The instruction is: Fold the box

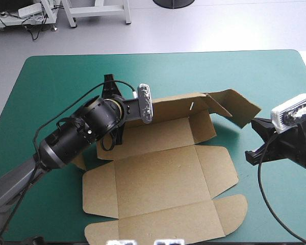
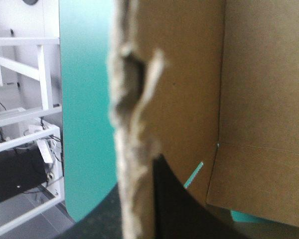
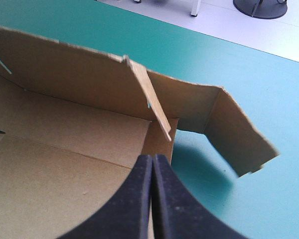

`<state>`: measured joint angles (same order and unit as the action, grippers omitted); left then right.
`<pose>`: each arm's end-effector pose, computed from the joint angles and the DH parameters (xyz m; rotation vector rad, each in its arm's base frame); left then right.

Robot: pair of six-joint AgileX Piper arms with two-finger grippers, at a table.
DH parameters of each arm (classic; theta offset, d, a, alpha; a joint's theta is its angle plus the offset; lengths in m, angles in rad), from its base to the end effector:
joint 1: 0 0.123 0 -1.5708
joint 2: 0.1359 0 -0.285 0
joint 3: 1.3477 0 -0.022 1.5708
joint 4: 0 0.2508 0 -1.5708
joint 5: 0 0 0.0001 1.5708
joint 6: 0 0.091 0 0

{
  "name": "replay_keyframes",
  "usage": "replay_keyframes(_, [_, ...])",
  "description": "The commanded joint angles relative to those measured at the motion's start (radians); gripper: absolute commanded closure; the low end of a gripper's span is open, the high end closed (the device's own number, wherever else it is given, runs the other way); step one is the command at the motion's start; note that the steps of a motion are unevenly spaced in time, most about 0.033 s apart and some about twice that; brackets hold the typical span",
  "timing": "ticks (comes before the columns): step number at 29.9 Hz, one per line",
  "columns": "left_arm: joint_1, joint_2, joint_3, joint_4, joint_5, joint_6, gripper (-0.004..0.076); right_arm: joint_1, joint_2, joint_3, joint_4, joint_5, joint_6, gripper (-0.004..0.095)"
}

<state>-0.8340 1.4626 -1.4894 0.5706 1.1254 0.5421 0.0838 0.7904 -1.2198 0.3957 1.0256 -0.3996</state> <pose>0.2353 -0.1933 0.3940 1.6479 1.8107 0.6260 0.1095 0.0393 0.4546 -0.4784 1.9689 0.2781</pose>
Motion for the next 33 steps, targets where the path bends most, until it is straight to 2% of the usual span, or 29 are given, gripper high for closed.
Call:
replay_keyframes(1, [-0.026,-0.083,0.085,0.091,-0.207,-0.065,0.0733,0.002,-0.002,-0.044,0.023,-0.070,0.005,0.0928])
replay_keyframes(4, [-0.029,-0.115,0.170,0.210,-0.294,-0.154,0.0733,0.002,0.007,-0.064,0.021,-0.068,0.010,0.0928])
replay_keyframes(8, [-0.024,-0.149,0.298,0.441,-0.358,-0.297,0.0733,0.002,0.028,-0.099,0.023,-0.060,0.016,0.0928])
replay_keyframes(14, [-0.023,-0.206,0.497,0.718,-0.500,-0.568,0.0733,0.002,0.076,-0.131,0.023,-0.061,0.026,0.0928])
replay_keyframes(19, [-0.023,-0.261,0.618,0.997,-0.554,-0.816,0.0733,0.002,0.164,-0.165,0.023,-0.019,0.026,0.0928])
replay_keyframes(33, [-0.023,-0.299,0.631,0.994,-0.544,-0.843,0.0733,0.002,0.540,-0.440,0.068,0.108,0.036,0.0928])
